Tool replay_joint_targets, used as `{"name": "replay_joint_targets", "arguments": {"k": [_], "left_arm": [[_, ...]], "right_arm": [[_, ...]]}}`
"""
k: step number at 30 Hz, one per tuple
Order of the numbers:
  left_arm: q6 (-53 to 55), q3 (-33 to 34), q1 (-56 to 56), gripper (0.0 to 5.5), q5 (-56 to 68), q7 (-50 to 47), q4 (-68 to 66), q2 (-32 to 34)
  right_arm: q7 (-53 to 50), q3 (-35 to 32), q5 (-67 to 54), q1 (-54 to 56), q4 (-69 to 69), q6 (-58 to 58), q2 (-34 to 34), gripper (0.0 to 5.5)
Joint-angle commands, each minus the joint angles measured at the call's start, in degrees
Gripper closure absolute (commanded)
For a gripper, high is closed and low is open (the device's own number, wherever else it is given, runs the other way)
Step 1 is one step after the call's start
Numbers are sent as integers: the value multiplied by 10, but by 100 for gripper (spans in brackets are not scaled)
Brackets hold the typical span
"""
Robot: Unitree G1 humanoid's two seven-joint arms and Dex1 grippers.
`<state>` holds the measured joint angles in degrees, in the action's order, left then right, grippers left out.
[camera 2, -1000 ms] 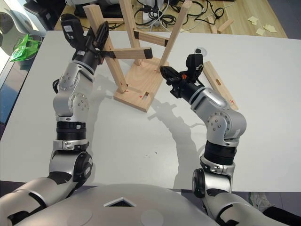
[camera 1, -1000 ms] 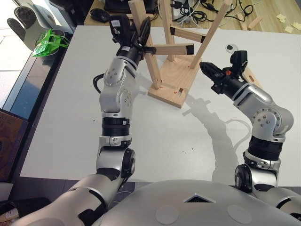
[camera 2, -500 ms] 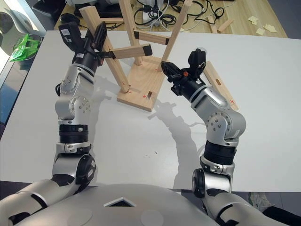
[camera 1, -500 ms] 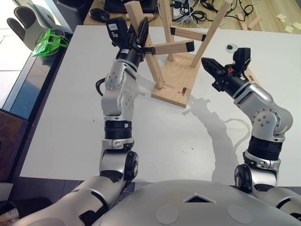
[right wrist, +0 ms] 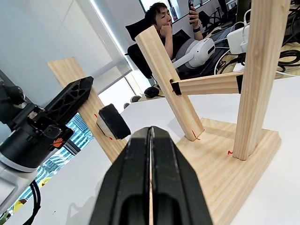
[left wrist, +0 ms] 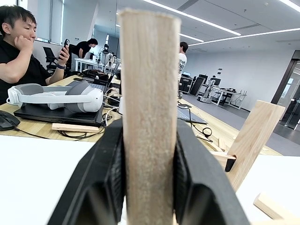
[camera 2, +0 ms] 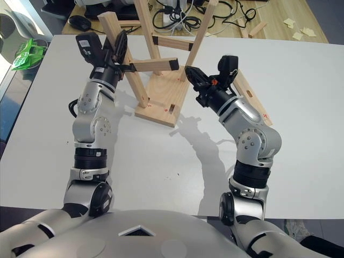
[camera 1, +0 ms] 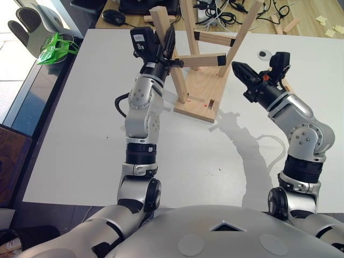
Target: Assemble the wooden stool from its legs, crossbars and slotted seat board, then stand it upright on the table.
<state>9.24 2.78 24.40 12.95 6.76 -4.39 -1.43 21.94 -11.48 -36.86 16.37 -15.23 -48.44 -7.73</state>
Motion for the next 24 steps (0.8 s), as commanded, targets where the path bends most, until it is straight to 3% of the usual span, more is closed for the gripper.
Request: {"name": "replay_joint_targets", "arguments": {"k": [1, 12, 18, 24], "left_arm": [[-14, -2, 14, 447, -11, -8, -30, -6], [-169, -18, 28, 447, -60, -14, -146, -32], [-239, -10, 76, 447, -80, -48, -263, -42], [-336, -2, 131, 447, -105, -94, -413, -47]], "right_arm": [[-6, -2, -11, 3, 3, 9, 1, 550], [-9, -4, -24, 8, 8, 26, 7, 550], [-104, -104, -119, 55, 44, 68, 83, 550], [-164, -133, -153, 66, 66, 85, 92, 550]]}}
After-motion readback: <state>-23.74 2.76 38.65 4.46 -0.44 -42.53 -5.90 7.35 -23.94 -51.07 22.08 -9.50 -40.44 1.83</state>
